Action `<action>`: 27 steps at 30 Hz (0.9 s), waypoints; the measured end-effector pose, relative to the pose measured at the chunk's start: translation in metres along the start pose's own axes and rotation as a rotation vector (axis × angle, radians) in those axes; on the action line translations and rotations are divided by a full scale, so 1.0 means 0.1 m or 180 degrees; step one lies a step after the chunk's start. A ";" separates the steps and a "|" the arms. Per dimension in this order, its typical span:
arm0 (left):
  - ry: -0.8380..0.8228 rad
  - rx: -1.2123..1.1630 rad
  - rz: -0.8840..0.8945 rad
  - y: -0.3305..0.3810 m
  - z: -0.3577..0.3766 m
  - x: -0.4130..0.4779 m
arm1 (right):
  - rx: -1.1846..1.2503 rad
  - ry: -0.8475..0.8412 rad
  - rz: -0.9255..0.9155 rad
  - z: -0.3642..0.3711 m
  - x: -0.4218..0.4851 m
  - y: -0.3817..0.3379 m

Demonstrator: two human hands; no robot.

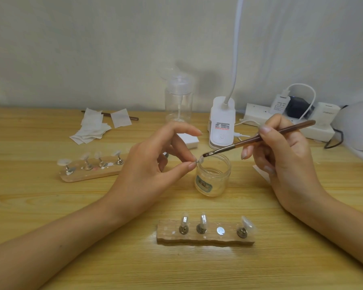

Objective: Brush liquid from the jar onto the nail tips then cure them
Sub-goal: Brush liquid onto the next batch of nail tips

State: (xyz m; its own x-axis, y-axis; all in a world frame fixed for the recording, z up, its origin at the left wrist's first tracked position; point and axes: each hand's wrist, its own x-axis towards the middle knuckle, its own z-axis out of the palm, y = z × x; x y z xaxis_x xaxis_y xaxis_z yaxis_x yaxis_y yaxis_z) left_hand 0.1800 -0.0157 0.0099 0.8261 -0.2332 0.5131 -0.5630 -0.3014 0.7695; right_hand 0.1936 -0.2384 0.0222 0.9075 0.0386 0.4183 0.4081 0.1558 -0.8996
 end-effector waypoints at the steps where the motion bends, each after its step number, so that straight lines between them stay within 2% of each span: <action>1: 0.0004 0.0001 0.0002 0.00 0.00 0.00 | 0.0026 -0.0049 -0.0022 0.00 0.00 0.00; 4: 0.0008 0.0015 -0.0002 0.00 0.00 0.00 | -0.0022 -0.0178 -0.0012 0.02 -0.01 0.00; 11: 0.0018 0.0005 0.0013 0.00 0.01 0.00 | -0.0067 -0.0003 0.0036 0.00 0.00 0.01; 16: 0.0012 -0.0027 0.0002 0.01 0.01 0.00 | 0.0008 -0.0208 -0.0058 0.00 0.00 0.02; 22: 0.0012 -0.0031 -0.0006 0.01 0.01 0.00 | -0.0183 -0.0045 0.0067 0.00 0.00 0.01; 27: 0.0000 -0.0105 -0.0016 0.00 0.01 0.00 | 0.0007 -0.0123 -0.0134 -0.01 0.00 0.01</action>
State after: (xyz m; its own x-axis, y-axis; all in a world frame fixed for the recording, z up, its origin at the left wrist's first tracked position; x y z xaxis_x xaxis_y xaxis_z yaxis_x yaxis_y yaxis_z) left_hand 0.1804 -0.0164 0.0093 0.8290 -0.2318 0.5090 -0.5576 -0.2719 0.7843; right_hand 0.1937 -0.2390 0.0215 0.8849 0.0700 0.4605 0.4457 0.1604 -0.8807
